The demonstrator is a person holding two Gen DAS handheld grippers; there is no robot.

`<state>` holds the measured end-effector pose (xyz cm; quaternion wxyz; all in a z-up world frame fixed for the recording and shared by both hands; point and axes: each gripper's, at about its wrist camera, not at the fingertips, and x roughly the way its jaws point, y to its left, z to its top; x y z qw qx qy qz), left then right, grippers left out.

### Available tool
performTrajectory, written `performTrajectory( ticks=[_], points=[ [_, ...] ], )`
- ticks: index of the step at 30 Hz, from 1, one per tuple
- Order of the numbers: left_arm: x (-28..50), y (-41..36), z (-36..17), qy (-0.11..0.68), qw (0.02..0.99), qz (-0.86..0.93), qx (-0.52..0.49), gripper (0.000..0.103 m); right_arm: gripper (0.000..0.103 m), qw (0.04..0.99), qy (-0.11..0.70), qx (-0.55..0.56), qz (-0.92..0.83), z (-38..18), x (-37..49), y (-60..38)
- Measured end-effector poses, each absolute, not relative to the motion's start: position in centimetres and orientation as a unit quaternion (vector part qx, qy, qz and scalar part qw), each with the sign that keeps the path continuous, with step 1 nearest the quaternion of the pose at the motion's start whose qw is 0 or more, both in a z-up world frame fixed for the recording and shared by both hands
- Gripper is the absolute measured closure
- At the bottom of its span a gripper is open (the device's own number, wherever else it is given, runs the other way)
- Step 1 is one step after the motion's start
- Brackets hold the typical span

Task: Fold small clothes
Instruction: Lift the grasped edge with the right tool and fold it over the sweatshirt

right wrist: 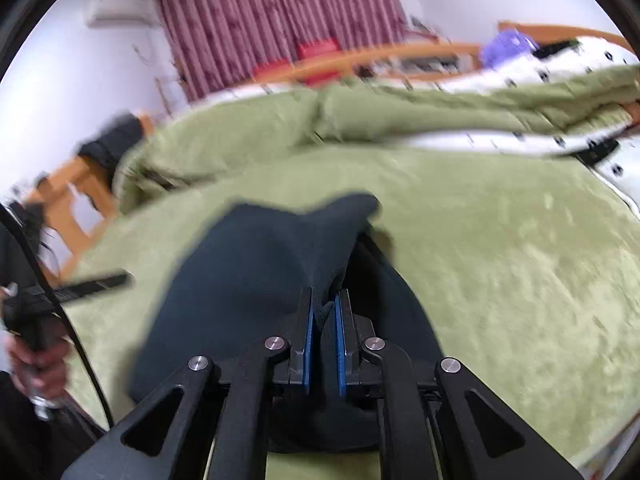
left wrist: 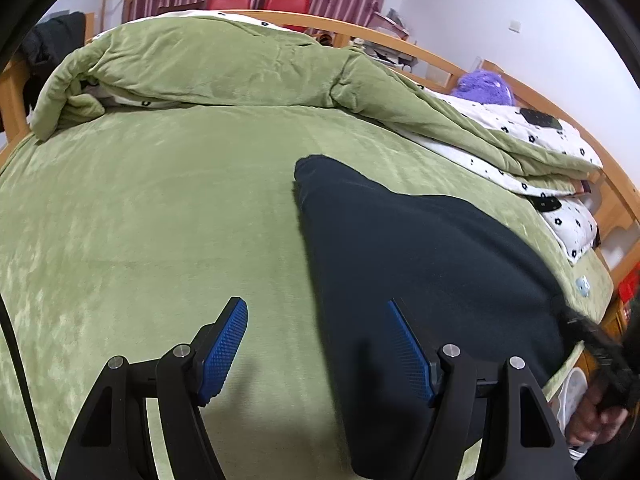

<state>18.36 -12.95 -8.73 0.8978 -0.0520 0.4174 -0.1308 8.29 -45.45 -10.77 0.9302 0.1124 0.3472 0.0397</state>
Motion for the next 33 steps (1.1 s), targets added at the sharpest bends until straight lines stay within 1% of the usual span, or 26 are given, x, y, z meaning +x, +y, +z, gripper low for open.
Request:
performTrajectory(
  ticks=[3, 4, 9, 11, 12, 16, 19, 26, 29, 30, 31, 33],
  points=[
    [18.0, -13.6, -8.8, 0.417, 0.898, -0.136, -0.04, 0.033, 0.093, 0.899, 0.426, 0.101, 0.009, -14.5, 10.1, -45.0],
    [17.9, -13.7, -8.8, 0.415, 0.899, -0.137, -0.035, 0.033, 0.091, 0.897, 0.431, 0.095, 0.004, -14.9, 10.2, -44.8],
    [17.5, -13.8, -9.0, 0.416, 0.898, -0.14, -0.031, 0.033, 0.088, 0.911, 0.403, 0.087, -0.009, -12.3, 9.7, -44.5],
    [17.4, -13.8, -9.1, 0.417, 0.897, -0.14, -0.03, 0.033, 0.083, 0.918, 0.389, 0.078, -0.011, -11.7, 9.4, -44.3],
    [17.4, -13.8, -9.2, 0.418, 0.897, -0.141, -0.03, 0.033, 0.081, 0.919, 0.388, 0.074, -0.014, -11.9, 9.5, -44.2],
    [17.0, -13.8, -9.2, 0.419, 0.896, -0.145, -0.033, 0.033, 0.08, 0.91, 0.404, 0.089, -0.014, -13.7, 9.3, -44.8],
    [16.5, -13.8, -9.4, 0.418, 0.897, -0.144, -0.029, 0.033, 0.079, 0.911, 0.398, 0.103, -0.014, -14.4, 8.9, -45.2],
    [15.5, -14.3, -10.8, 0.436, 0.881, -0.179, -0.042, 0.033, 0.079, 0.916, 0.388, 0.099, -0.022, -14.2, 8.7, -44.8],
    [15.1, -15.4, -11.6, 0.45, 0.872, -0.189, -0.029, 0.033, 0.079, 0.917, 0.385, 0.101, -0.016, -14.2, 8.4, -44.9],
    [15.0, -15.7, -12.0, 0.455, 0.87, -0.187, -0.024, 0.033, 0.083, 0.917, 0.384, 0.104, -0.012, -14.3, 8.3, -44.9],
    [14.9, -15.8, -12.2, 0.458, 0.869, -0.187, -0.023, 0.033, 0.089, 0.917, 0.384, 0.108, -0.007, -14.3, 8.3, -45.0],
    [14.7, -15.9, -12.6, 0.462, 0.867, -0.187, -0.026, 0.033, 0.09, 0.917, 0.384, 0.105, -0.006, -14.4, 8.2, -45.0]
  ],
)
